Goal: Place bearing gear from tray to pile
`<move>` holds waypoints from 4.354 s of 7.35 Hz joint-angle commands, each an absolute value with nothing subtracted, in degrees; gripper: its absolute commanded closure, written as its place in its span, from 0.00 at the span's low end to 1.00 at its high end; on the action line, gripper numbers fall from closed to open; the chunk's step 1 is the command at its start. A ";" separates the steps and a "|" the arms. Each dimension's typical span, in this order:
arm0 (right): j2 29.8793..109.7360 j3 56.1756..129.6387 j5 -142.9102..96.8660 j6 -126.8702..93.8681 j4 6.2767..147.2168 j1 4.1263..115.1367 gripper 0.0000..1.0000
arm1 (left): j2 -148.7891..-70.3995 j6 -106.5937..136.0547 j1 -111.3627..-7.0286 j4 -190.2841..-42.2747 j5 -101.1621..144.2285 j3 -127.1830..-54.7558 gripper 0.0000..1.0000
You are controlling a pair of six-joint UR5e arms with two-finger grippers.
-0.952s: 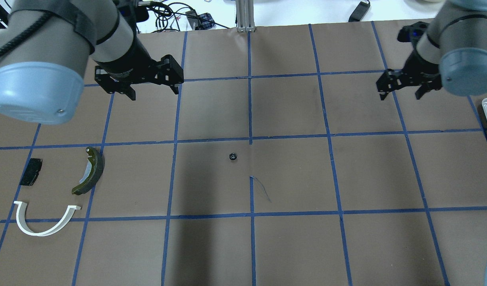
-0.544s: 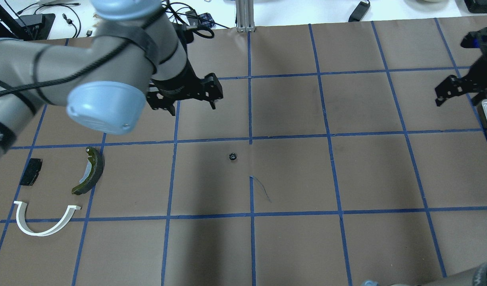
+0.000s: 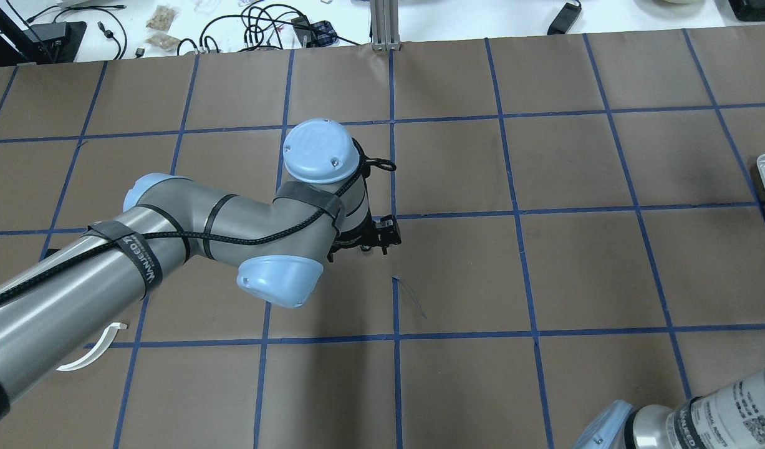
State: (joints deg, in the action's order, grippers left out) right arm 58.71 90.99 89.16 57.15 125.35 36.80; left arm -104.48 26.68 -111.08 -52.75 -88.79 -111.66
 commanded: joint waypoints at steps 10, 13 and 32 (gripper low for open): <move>53.44 90.26 88.86 62.14 132.19 36.21 0.60 | -117.86 26.54 -111.09 -39.81 -90.44 -108.72 0.00; 53.87 90.35 87.89 61.96 132.01 36.38 0.88 | -117.51 26.37 -111.09 -39.81 -91.05 -108.72 0.55; 65.22 102.58 85.34 -28.96 135.70 118.97 0.81 | -108.89 -39.11 -58.54 -59.06 -95.62 -107.75 1.00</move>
State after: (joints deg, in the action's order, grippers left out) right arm 67.07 105.17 85.41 -22.30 135.67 114.02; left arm -108.01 -38.52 -59.94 -59.75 -95.55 -107.41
